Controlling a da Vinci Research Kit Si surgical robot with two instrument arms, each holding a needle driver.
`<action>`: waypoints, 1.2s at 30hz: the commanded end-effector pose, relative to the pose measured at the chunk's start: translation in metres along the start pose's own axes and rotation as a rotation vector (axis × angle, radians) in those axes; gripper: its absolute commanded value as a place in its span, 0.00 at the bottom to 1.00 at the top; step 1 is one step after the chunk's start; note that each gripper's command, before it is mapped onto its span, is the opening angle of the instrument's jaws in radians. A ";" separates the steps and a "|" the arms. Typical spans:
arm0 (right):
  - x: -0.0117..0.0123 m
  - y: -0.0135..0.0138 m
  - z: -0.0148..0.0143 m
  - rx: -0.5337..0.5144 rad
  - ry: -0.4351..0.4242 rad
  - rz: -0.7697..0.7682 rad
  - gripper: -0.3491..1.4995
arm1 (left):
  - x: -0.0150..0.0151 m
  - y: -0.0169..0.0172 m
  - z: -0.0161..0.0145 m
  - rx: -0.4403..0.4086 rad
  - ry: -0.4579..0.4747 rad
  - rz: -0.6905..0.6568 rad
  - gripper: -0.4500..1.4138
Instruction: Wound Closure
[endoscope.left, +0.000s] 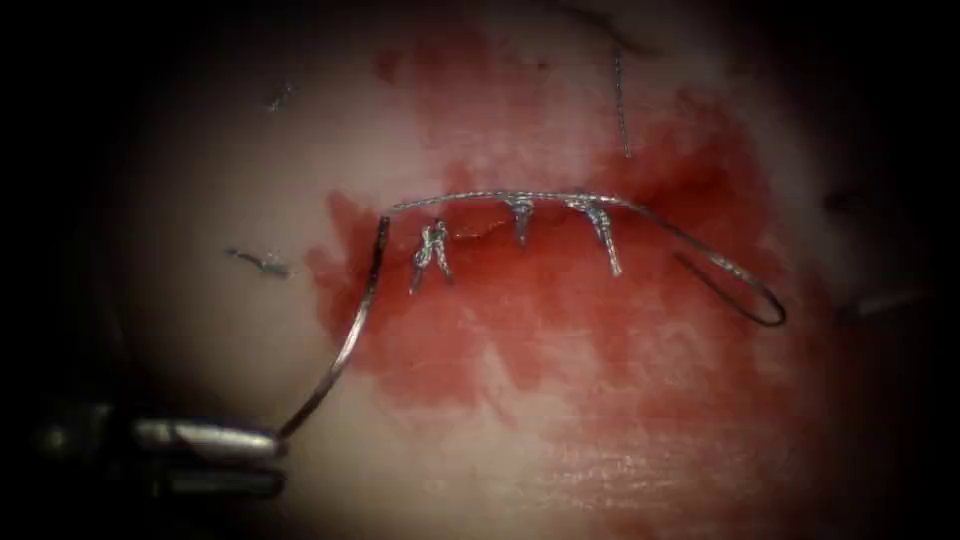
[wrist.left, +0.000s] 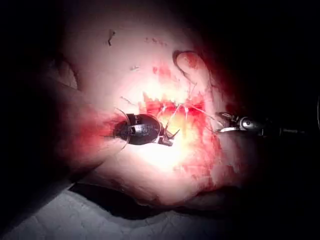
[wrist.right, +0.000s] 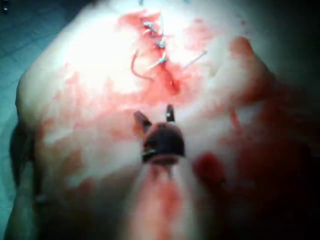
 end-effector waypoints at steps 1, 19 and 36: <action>-0.0001 0.0019 0.0014 -0.023 0.043 0.076 0.85 | -0.0002 -0.0002 0.0013 -0.025 -0.005 0.007 0.05; 0.0049 0.0043 0.0143 0.054 0.152 0.537 0.77 | -0.0003 0.0002 0.0045 -0.034 -0.009 0.026 0.05; 0.0040 0.0041 0.0148 0.092 0.166 0.527 0.00 | -0.0004 0.0003 0.0047 -0.034 -0.013 0.027 0.05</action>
